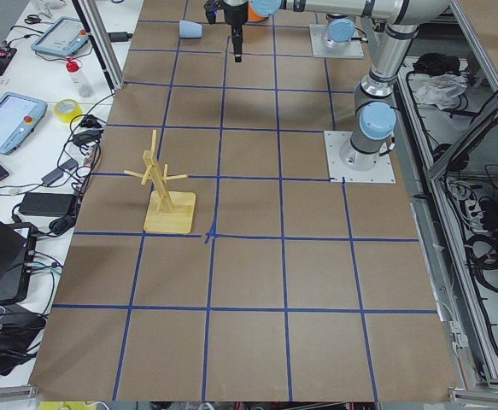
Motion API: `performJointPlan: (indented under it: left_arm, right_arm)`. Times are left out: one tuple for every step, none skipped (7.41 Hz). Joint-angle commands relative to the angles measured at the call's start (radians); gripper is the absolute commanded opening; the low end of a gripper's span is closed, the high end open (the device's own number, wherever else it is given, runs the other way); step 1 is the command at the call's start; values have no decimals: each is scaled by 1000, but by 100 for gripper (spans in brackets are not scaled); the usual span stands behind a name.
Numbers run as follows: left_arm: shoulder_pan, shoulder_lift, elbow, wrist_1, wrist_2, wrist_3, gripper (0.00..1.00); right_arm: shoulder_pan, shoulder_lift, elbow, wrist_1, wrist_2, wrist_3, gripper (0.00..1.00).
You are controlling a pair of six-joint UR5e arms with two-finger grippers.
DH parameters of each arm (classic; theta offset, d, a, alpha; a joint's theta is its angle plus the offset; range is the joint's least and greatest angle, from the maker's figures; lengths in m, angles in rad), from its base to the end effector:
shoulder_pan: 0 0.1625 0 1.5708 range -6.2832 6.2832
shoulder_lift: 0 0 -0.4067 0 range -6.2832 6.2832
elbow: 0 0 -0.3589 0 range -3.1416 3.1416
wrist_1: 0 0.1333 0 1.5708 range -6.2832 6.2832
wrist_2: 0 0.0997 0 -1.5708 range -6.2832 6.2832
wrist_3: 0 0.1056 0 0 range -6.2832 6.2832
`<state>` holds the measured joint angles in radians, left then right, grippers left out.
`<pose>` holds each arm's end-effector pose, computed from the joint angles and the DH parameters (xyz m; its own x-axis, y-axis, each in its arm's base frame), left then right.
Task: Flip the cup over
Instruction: 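Move the right gripper over the upside-down pale blue cup and lower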
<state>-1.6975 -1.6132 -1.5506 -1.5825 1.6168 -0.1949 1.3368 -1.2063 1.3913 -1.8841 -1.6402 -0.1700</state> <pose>-0.1871 -0.4521 0.4521 -0.9964 -0.0667 -0.0517 -0.0680 0.9974 0.0244 -0.0189 -0.6227 0.3847 -0.9933 0.0733 0.0894 0.0628 0.9914 -0.1145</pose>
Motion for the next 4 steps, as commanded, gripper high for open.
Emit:
performJointPlan:
  left_arm:
    - [-1, -2, -5, 7, 0, 0, 100]
    - [-1, -2, -6, 7, 0, -1, 100]
    - [-1, -4, -6, 7, 0, -1, 100]
    - [-1, -5, -8, 15, 0, -1, 100]
  right_arm:
    - [-11, 88, 3, -78, 10, -31, 100]
    - [-10, 117, 5, -119, 67, -35, 100]
    - [-5, 152, 5, -165, 79, -46, 100]
    - [-5, 181, 5, -196, 82, -69, 100]
